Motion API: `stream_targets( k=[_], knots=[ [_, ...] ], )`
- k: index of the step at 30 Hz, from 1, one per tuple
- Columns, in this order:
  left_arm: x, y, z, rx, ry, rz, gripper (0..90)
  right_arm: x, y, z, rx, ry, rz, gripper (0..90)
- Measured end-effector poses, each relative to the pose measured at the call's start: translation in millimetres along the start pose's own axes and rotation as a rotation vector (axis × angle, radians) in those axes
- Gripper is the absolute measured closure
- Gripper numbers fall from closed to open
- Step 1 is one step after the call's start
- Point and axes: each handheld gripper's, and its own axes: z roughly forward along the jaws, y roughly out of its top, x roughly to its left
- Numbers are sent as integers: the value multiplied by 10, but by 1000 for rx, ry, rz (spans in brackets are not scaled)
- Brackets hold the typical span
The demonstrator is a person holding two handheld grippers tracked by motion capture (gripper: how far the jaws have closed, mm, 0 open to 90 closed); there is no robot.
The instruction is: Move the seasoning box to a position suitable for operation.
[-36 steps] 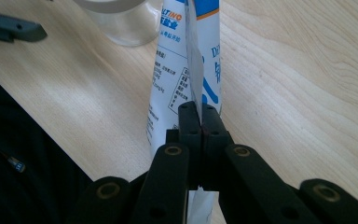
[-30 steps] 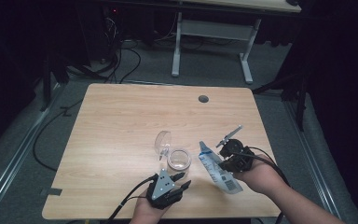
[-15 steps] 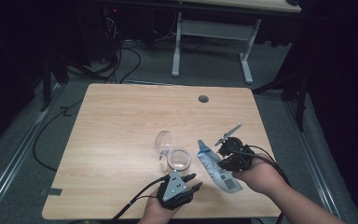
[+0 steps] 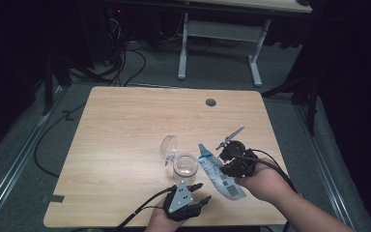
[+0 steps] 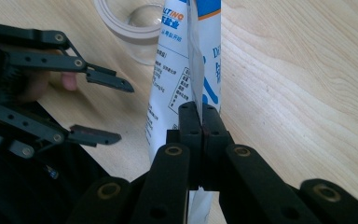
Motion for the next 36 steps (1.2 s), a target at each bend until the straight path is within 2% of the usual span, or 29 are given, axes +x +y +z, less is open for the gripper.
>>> stream_targets(
  k=[12,25,32,36],
  knots=[
    [-72,-37,109,9,-26,17,477,73,41,25,10,11,-14,900],
    [-123,-15,172,-16,-33,35,419,178,116,-49,-11,10,-20,900],
    [-144,30,217,-33,-15,37,402,246,158,-89,-30,20,-25,900],
    [-146,16,257,-21,4,41,401,272,173,-93,-30,29,-20,900]
  ],
)
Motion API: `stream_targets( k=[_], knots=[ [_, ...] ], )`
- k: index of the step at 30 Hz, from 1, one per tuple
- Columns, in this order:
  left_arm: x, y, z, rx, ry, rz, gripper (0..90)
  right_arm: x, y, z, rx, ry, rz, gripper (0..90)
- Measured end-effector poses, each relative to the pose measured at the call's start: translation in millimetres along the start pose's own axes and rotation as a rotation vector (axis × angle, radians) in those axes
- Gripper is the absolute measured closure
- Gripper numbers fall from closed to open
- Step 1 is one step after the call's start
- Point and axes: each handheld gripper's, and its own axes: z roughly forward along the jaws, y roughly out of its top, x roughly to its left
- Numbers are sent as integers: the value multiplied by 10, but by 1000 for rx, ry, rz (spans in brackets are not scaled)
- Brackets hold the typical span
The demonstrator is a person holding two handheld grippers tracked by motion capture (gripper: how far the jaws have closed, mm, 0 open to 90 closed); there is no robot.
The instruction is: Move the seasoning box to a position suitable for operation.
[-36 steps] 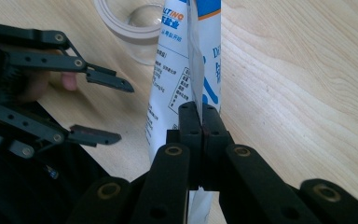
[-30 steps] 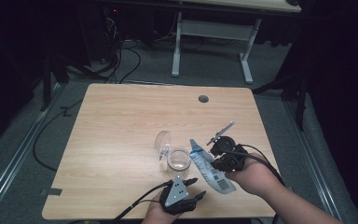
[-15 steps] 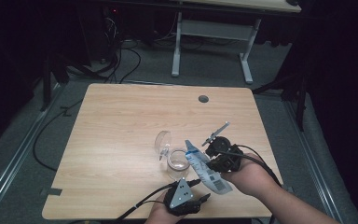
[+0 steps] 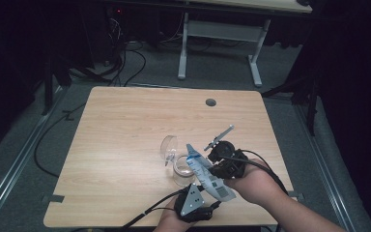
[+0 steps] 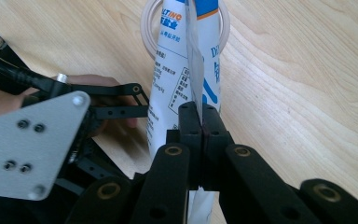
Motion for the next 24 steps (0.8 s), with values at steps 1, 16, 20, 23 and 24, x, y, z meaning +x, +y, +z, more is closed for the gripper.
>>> stream_targets(
  k=[1,16,20,23,24],
  knots=[
    [-1,-4,10,3,5,0,398,8,2,0,1,3,6,900],
    [-79,30,-21,20,85,40,577,-25,-5,42,-1,-1,-2,900],
    [-109,29,-31,28,96,53,583,-14,12,61,8,-5,-8,900],
    [-108,29,-39,35,97,53,585,-10,32,81,15,-13,-18,900],
    [-107,30,-43,38,99,55,586,-11,40,91,15,-14,-20,900]
  ],
)
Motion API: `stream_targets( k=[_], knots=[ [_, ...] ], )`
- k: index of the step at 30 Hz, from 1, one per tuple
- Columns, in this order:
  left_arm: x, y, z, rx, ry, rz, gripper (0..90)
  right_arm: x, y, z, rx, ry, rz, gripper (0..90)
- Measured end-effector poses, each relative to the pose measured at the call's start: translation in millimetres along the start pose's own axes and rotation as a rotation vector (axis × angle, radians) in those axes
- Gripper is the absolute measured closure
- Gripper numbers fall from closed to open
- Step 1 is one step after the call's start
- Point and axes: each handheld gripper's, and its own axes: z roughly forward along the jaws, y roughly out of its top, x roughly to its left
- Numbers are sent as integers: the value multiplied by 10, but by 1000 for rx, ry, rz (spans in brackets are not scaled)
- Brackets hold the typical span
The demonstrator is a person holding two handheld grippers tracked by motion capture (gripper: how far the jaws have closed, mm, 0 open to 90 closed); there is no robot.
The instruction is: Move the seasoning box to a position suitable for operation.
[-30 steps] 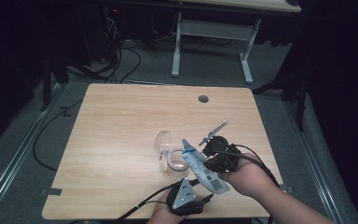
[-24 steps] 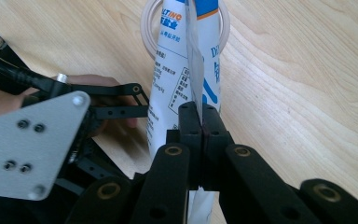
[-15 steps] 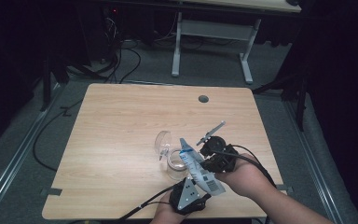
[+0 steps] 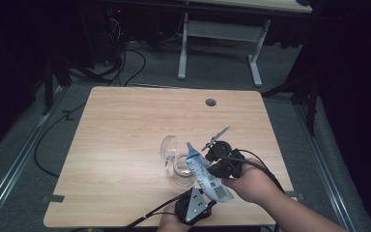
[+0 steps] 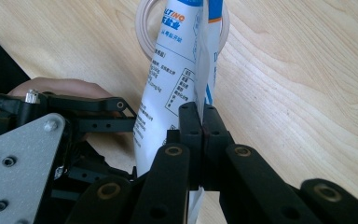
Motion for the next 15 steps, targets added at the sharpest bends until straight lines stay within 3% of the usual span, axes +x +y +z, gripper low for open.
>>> stream_targets(
  k=[15],
  knots=[
    [-5,40,-41,-19,-12,-5,591,-40,86,21,2,7,-41,900]
  ],
)
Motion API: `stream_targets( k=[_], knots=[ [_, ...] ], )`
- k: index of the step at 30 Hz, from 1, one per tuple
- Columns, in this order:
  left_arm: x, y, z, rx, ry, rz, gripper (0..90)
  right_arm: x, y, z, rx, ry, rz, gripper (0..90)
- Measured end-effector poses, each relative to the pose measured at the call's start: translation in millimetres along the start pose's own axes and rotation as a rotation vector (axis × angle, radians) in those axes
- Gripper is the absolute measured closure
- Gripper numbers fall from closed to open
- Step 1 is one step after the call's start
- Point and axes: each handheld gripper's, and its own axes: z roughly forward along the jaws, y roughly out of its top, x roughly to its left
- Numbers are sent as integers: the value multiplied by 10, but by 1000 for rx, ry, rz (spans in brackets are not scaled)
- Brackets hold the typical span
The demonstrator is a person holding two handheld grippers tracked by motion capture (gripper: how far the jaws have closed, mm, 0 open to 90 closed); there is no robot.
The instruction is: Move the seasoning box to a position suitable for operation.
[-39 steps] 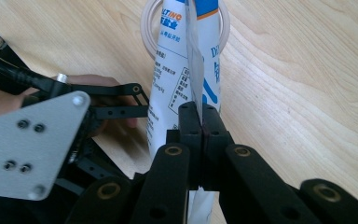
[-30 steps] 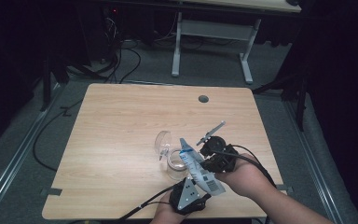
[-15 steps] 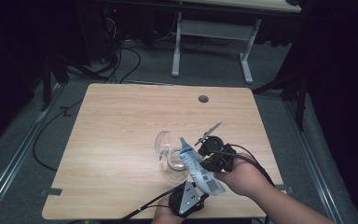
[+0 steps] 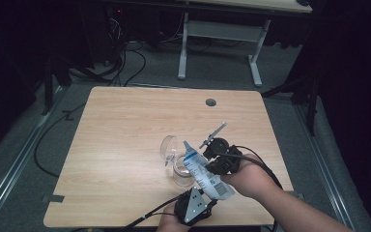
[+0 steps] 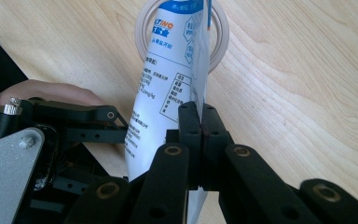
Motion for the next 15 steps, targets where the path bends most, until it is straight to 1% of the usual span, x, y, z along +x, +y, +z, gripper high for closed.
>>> stream_targets(
  k=[2,15],
  knots=[
    [1,6,-5,-2,-2,-1,591,5,8,-1,-1,-1,-9,900],
    [-12,59,-1,-10,-25,-5,589,17,29,-38,1,4,-15,900]
  ],
)
